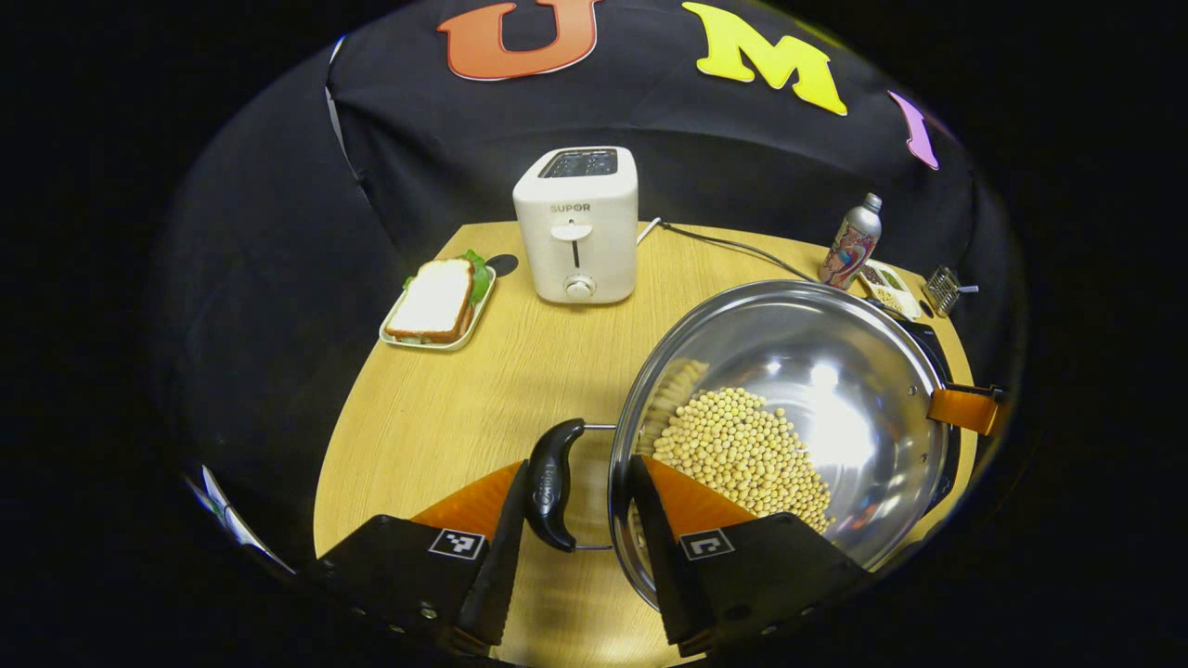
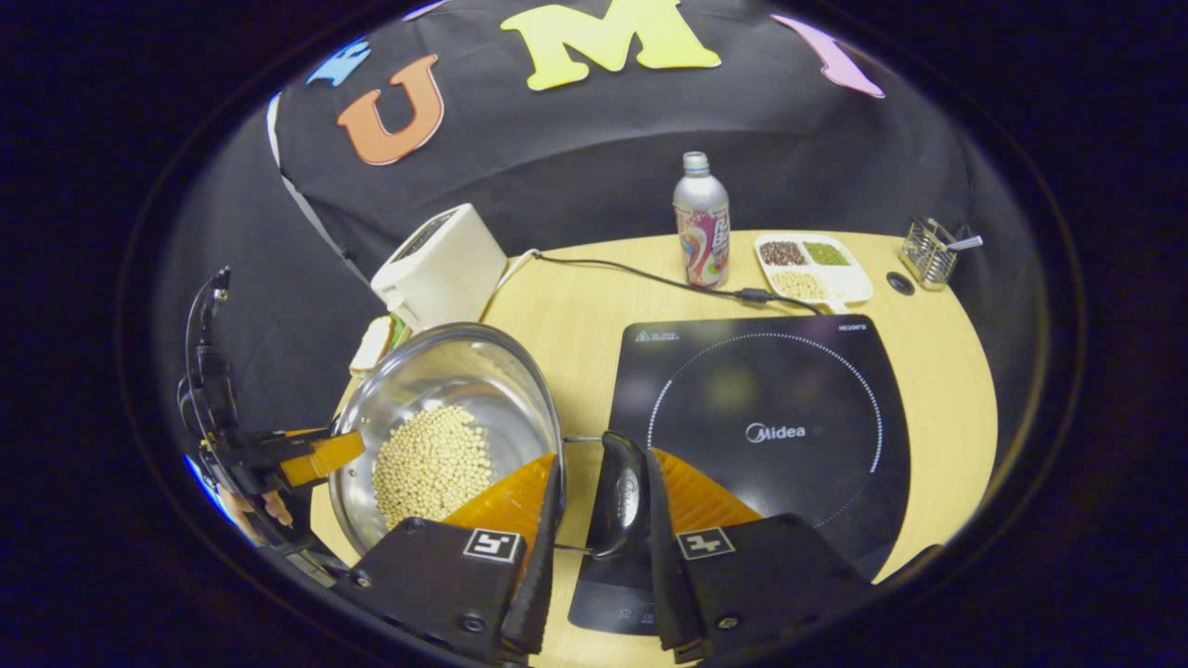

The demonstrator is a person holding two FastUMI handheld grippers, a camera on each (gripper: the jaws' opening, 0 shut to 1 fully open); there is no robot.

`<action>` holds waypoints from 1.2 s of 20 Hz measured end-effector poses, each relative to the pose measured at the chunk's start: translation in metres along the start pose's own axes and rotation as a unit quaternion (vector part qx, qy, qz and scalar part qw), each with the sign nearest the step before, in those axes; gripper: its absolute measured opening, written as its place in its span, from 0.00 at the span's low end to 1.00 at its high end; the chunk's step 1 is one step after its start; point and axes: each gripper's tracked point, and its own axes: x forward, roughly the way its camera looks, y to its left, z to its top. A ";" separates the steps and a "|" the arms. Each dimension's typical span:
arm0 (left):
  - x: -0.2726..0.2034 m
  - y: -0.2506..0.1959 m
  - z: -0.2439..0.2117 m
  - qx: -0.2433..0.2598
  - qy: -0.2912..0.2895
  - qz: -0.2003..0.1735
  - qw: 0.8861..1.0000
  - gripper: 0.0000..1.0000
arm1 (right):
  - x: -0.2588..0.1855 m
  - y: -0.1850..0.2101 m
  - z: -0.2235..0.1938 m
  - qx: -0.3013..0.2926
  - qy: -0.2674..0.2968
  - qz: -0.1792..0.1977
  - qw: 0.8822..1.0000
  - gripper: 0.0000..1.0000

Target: First push the handle of the pot to place it horizontally, then grasp the pot with both hands and set it on the induction cooktop.

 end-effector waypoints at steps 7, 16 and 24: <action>-0.035 -0.056 0.036 0.009 -0.015 -0.027 0.999 0.61 | -0.049 -0.041 0.037 0.001 -0.019 0.006 1.000 0.45; -0.034 -0.169 0.067 0.050 -0.015 -0.055 0.997 0.61 | -0.086 -0.144 0.060 0.043 -0.032 -0.022 0.998 0.44; 0.000 -0.232 0.065 0.084 0.003 -0.060 0.995 0.61 | -0.078 -0.207 0.057 0.062 -0.027 -0.048 0.997 0.45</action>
